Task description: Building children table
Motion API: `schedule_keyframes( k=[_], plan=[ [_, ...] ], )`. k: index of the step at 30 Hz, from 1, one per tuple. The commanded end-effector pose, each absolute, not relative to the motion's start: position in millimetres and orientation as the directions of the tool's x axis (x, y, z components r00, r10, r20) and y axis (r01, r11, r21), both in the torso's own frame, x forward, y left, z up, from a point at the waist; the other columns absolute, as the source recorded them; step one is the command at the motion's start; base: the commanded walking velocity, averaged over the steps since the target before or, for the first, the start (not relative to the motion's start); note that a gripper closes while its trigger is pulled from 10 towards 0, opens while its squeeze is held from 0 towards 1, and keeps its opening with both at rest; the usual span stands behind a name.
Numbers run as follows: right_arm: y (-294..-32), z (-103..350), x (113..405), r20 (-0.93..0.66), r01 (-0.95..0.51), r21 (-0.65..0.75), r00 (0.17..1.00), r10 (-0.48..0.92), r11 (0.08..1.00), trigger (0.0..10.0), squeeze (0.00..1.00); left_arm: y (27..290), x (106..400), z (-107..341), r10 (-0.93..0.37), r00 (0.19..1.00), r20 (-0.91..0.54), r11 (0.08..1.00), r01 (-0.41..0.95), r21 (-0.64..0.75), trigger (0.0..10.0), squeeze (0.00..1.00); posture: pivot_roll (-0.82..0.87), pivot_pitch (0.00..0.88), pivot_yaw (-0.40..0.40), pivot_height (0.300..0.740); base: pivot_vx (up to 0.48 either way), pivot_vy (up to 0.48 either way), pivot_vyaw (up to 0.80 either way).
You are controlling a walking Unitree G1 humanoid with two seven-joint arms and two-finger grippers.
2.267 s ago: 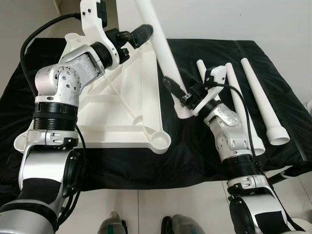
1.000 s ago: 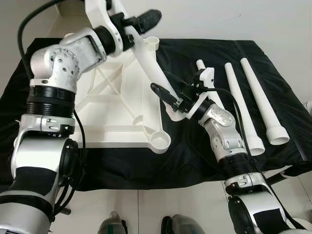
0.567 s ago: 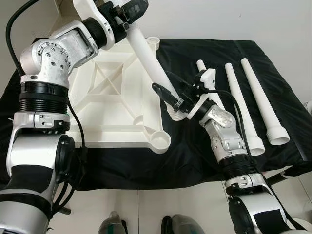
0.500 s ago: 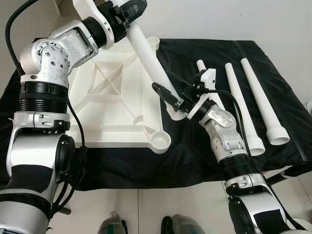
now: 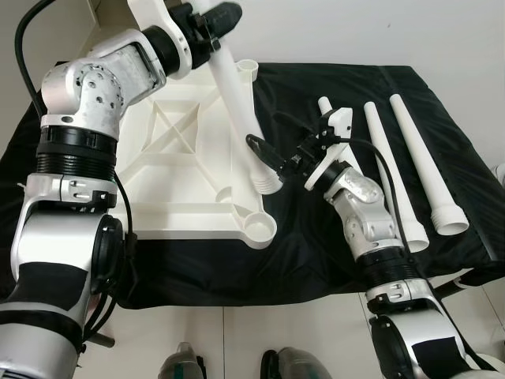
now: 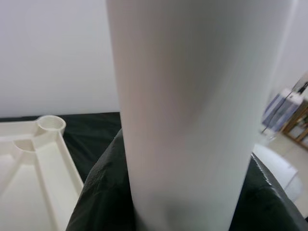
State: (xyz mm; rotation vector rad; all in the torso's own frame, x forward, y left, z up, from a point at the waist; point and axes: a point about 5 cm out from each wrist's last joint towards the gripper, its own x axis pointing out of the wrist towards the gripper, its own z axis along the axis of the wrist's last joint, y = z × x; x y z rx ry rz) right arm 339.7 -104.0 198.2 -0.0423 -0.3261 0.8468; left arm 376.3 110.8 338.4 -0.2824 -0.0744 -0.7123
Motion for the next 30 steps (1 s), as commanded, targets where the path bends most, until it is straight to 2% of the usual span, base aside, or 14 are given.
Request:
schedule_keyframes(
  k=[1,6,7,8,9,12,16,21,30],
  plan=[
    [-104.5,204.9,341.0,0.276,-0.73,-0.17,0.61,0.743,0.662,10.0,1.0,101.8,367.7,351.5,-0.733,0.647,0.209,0.632,0.762,-0.139,10.0,0.0,-0.1,0.0,-0.014,0.74,0.0,0.0,0.0],
    [-110.1,208.3,348.5,0.169,-0.716,-0.227,0.639,0.75,0.661,10.0,1.0,89.9,360.2,364.5,-0.736,0.642,0.215,0.65,0.759,-0.04,10.0,0.0,-0.1,0.0,-0.021,0.74,0.0,0.0,0.0],
    [-109.8,208.8,348.9,0.137,-0.737,-0.233,0.621,0.771,0.635,10.0,0.38,85.4,357.3,366.8,-0.742,0.635,0.215,0.648,0.761,-0.012,10.0,0.0,-0.1,0.0,-0.025,0.74,0.0,0.0,0.0],
    [-109.8,208.8,348.9,0.137,-0.737,-0.233,0.621,0.771,0.635,10.0,0.38,85.4,357.3,366.8,-0.742,0.635,0.215,0.648,0.761,-0.012,10.0,0.0,-0.1,0.0,-0.025,0.74,0.0,0.0,0.0],
    [-109.3,210.2,348.8,0.109,-0.753,-0.25,0.603,0.79,0.609,10.0,0.0,80.0,353.7,368.4,-0.75,0.626,0.213,0.644,0.765,0.02,10.0,0.0,-0.1,0.0,-0.027,0.74,0.0,0.0,0.0],
    [-106.8,213.0,349.3,0.061,-0.782,-0.276,0.566,0.822,0.559,10.0,0.0,70.3,346.9,372.7,-0.767,0.602,0.225,0.625,0.779,0.045,10.0,0.0,-0.1,0.0,-0.033,0.74,0.0,0.0,0.0],
    [-104.6,214.9,350.5,0.044,-0.794,-0.278,0.552,0.833,0.541,10.0,0.0,66.3,344.1,376.0,-0.773,0.59,0.233,0.617,0.785,0.057,10.0,0.0,-0.1,0.0,-0.035,0.74,0.0,0.0,0.0],
    [-94.2,224.9,358.0,0.002,-0.813,-0.308,0.519,0.855,0.494,10.0,0.0,52.1,333.8,387.3,-0.806,0.535,0.254,0.572,0.814,0.102,10.0,0.0,-0.1,0.0,-0.035,0.74,0.0,0.0,0.0],
    [-92.8,239.8,366.3,-0.024,-0.796,-0.37,0.523,0.852,0.479,10.0,0.0,45.9,329.4,390.8,-0.816,0.517,0.259,0.559,0.819,0.126,10.0,0.0,-0.1,0.0,-0.034,0.74,0.0,0.0,0.0]
  ],
)
